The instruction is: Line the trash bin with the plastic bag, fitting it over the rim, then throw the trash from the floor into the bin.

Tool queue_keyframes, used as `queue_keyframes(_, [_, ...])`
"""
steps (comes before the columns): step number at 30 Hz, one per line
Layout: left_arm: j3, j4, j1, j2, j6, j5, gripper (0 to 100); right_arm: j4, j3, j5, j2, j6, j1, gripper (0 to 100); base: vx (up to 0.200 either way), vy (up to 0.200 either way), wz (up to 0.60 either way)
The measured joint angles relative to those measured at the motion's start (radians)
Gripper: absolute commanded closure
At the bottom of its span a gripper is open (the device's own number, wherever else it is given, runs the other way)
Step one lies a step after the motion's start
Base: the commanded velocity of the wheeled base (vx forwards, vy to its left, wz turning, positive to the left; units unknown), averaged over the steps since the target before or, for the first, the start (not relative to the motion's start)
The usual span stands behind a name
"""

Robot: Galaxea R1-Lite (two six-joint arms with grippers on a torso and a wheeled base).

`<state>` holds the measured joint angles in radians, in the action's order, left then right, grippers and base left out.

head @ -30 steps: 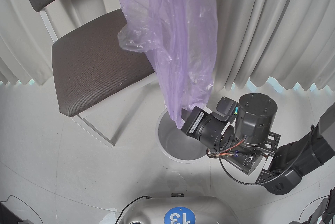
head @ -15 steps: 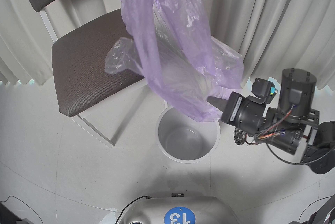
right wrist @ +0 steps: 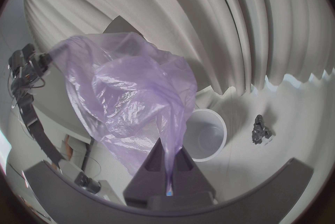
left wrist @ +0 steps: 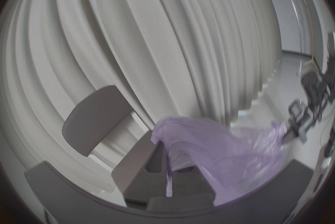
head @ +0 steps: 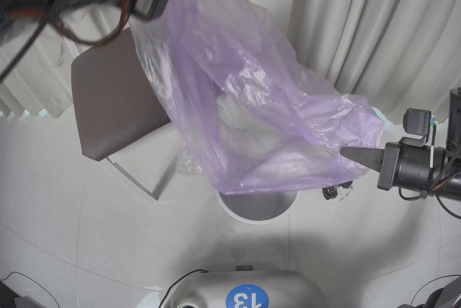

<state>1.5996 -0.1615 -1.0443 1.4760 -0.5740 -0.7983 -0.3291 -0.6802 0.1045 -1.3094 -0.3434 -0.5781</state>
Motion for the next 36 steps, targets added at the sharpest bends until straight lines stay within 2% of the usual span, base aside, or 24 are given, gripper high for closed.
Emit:
queue_keyframes(3, [-0.024, -0.106, 0.031, -0.015, 0.069, 0.051, 100, 0.011, 0.04, 0.012, 0.02, 0.073, 0.01, 100, 0.0, 0.0, 0.0])
queue_keyframes(5, [-0.039, -0.15, 0.056, -0.022, 0.112, 0.124, 100, 0.014, 0.066, 0.016, 0.027, 0.11, 0.015, 100, 0.0, 0.0, 0.0])
queue_keyframes(8, [-0.074, -0.201, 0.101, -0.031, 0.17, 0.272, 100, 0.019, 0.104, 0.022, 0.037, 0.156, 0.021, 100, 0.0, 0.0, 0.0])
queue_keyframes(13, [-0.189, -0.218, 0.183, -0.04, 0.25, 0.436, 100, 0.023, 0.155, 0.027, 0.045, 0.194, 0.026, 100, 0.0, 0.0, 0.0])
queue_keyframes(16, [-0.269, -0.186, 0.211, -0.041, 0.297, 0.5, 100, 0.023, 0.17, 0.031, 0.048, 0.205, 0.033, 100, 0.0, 0.0, 0.0])
queue_keyframes(21, [-0.426, 0.004, 0.221, -0.035, 0.335, 0.616, 100, 0.013, 0.179, 0.049, 0.048, 0.209, 0.034, 100, 0.0, 0.0, 0.0])
queue_keyframes(25, [-0.538, 0.181, 0.217, -0.013, 0.347, 0.676, 100, -0.026, 0.167, 0.063, 0.034, 0.2, 0.01, 100, 0.0, 0.0, 0.0])
queue_keyframes(31, [-0.654, 0.344, 0.181, 0.042, 0.362, 0.732, 100, -0.084, 0.102, 0.072, -0.025, 0.191, -0.068, 100, 0.0, 0.0, 0.0])
queue_keyframes(36, [-0.685, 0.433, 0.136, 0.086, 0.425, 0.738, 100, -0.098, 0.024, 0.067, -0.104, 0.186, -0.134, 100, 0.0, 0.0, 0.0])
